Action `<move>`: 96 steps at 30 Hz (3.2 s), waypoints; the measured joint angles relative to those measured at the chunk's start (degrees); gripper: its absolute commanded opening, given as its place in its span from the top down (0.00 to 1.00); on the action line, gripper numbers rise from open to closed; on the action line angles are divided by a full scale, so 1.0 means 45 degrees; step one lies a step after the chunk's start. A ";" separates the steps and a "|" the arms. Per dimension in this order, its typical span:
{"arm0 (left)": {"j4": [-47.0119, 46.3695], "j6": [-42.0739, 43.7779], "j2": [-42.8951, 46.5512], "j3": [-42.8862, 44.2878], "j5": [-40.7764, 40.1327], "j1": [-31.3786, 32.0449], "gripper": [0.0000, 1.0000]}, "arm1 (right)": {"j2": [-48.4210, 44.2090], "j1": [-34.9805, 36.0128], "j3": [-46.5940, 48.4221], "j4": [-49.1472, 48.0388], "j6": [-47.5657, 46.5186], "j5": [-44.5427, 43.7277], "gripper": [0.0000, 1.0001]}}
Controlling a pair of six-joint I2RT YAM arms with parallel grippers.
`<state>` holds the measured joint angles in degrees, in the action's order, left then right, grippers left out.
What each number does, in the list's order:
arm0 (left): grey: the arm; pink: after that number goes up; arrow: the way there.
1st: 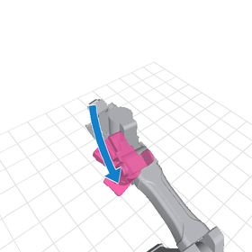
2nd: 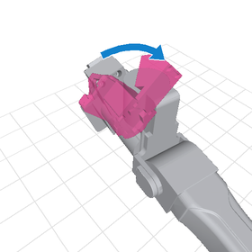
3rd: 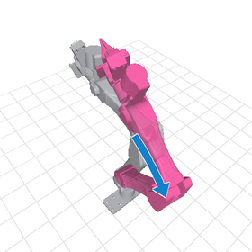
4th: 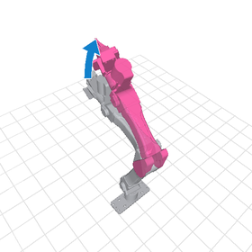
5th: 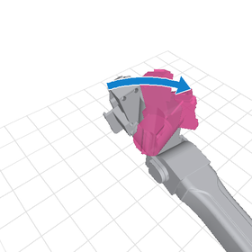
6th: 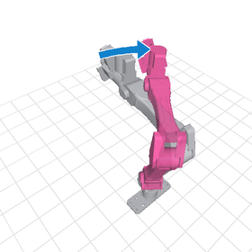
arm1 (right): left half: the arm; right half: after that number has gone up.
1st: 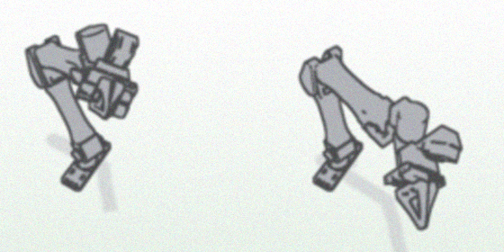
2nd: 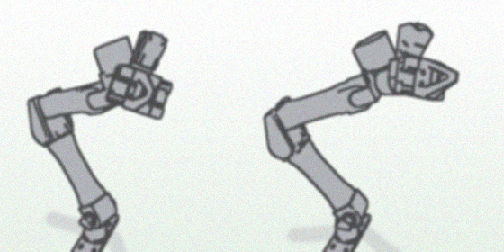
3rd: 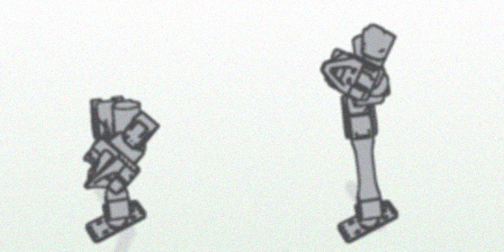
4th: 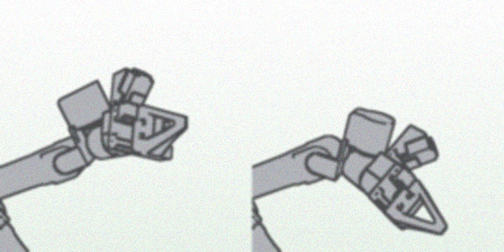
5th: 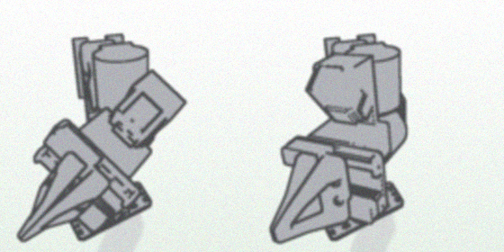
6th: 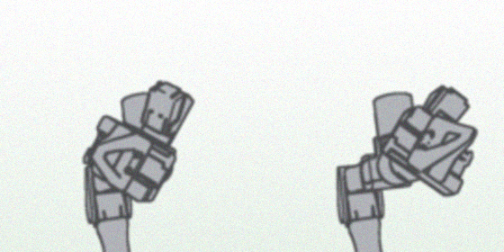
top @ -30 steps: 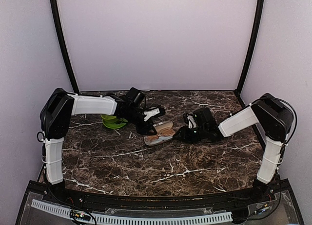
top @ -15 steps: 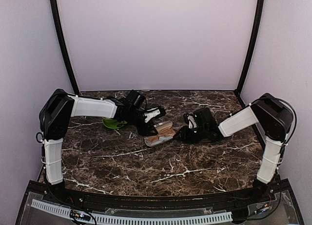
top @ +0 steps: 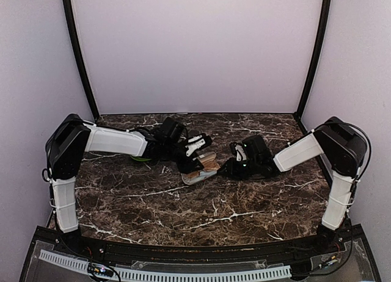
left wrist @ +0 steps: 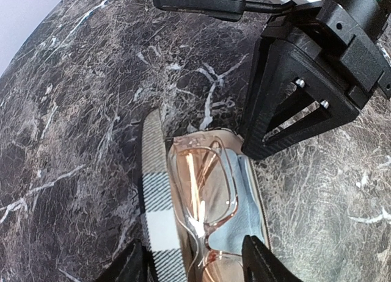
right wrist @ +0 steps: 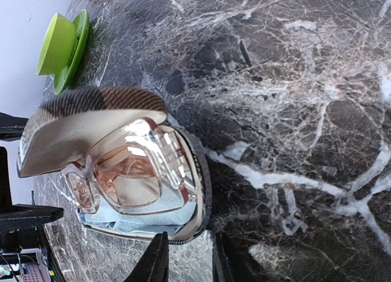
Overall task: Organize the sunglasses
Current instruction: Close the case with sunglasses at the center of the board.
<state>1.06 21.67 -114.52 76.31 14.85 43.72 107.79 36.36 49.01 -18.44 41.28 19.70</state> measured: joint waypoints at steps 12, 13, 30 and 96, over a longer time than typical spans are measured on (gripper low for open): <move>-0.0194 0.0000 0.0034 -0.0107 -0.0505 0.0316 0.43 | 0.0068 0.0000 0.0049 -0.0015 0.0005 0.0005 0.75; -0.0223 0.0010 0.0049 -0.0136 -0.0554 0.0340 0.43 | 0.0078 0.0000 0.0068 -0.0019 0.0005 0.0005 0.75; -0.1292 0.0092 0.0520 -0.1239 -0.1593 0.0947 0.43 | 0.0209 -0.0005 0.0136 -0.0092 0.0000 -0.0058 0.79; -0.1880 -0.0418 0.1253 -0.3026 -0.2035 0.2701 0.32 | -0.1151 -0.0461 -0.0534 0.1083 -0.0986 -0.0180 0.64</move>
<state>-7.40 19.79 -108.88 62.70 5.69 55.88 102.61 34.28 46.61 -13.56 36.84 18.90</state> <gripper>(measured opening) 0.668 0.322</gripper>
